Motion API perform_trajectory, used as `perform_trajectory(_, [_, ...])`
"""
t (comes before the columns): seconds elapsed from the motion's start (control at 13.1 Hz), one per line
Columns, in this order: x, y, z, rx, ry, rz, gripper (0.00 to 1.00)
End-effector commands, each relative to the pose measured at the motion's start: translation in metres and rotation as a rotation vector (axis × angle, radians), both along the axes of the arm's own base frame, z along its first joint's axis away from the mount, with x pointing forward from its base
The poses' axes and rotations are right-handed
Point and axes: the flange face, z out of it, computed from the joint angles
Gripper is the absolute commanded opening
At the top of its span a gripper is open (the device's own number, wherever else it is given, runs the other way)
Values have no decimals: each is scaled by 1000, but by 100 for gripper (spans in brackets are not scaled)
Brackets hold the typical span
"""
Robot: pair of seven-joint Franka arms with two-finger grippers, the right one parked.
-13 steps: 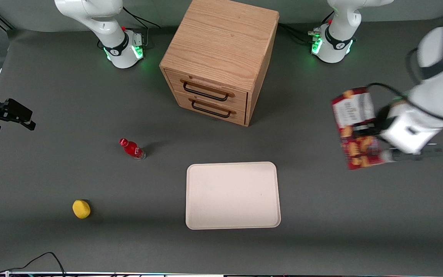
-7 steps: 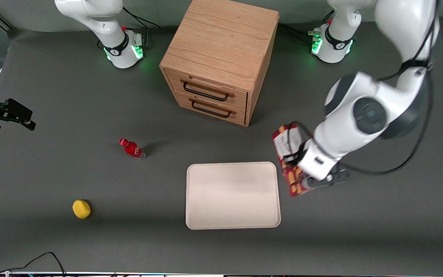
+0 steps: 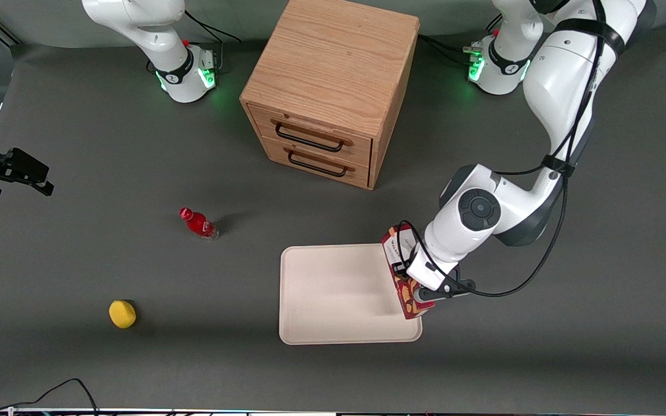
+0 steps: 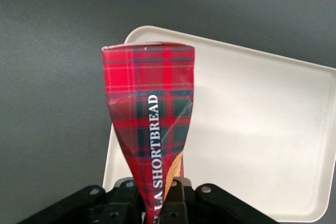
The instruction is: Place red cookie box on tray
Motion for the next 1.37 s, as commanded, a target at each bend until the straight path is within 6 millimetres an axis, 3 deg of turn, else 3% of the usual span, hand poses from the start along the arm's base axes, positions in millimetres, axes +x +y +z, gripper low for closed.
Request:
perform_trajectory(0.0, [-5, -1, 15, 9, -24, 20, 0])
perform_trajectory(0.84, [-3, 4, 16, 15, -17, 23, 0])
perform_trajectory(1.29, [-7, 3, 1, 10, -19, 8, 0])
